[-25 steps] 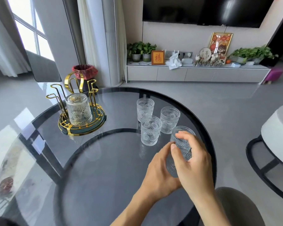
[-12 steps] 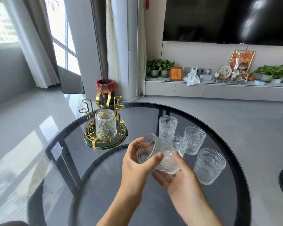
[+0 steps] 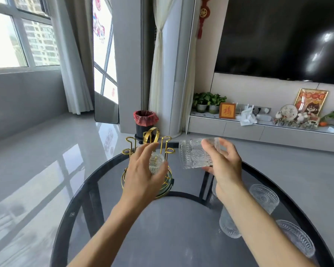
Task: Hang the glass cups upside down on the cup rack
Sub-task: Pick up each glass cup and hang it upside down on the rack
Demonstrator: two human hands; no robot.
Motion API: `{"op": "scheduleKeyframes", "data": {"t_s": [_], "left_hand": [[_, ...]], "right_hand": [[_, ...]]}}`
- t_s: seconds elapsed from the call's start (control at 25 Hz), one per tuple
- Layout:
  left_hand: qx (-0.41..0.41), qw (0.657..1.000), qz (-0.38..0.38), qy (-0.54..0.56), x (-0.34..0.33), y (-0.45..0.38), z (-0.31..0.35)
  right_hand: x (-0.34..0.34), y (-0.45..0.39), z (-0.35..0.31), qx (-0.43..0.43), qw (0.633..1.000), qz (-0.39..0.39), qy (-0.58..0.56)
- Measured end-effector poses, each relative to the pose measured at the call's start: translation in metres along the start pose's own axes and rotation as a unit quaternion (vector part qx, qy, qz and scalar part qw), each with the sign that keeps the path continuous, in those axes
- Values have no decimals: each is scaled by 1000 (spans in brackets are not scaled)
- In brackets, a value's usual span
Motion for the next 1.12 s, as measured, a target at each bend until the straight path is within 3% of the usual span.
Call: {"op": "scheduleKeyframes", "data": {"t_s": [0.12, 0.2, 0.4, 0.56, 0.68, 1.0, 1.12], "left_hand": [[-43, 976, -79, -198, -1, -44, -12], [-53, 952, -152, -261, -9, -60, -24], [-81, 939, -192, -273, -15, -69, -44], [-90, 945, -196, -245, -18, -64, -51], [-87, 952, -191, -223, -18, -66, -52], [-55, 957, -189, -211, -27, -62, -50], [-76, 954, -122, -264, -31, -43, -33]], "right_hand": [[-35, -27, -19, 123, 972, -27, 197], [-58, -40, -16, 162, 941, -52, 294], [-91, -55, 8, 181, 858, -121, 465], [-96, -61, 27, 142, 840, -195, 485], [-103, -57, 41, 164, 785, -270, 533], [-92, -47, 50, 178, 778, -298, 523], [-56, -28, 53, 154, 817, -264, 489]]}}
Point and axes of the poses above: each hand's wrist, its own y-axis away from the middle knuckle, its own x-axis out of the back of the hand, z = x × y, the point moved 6 cm from there along -y, towards the middle knuckle, and after that the axes turned 7 degrees about -z, right-handed, at the moved point
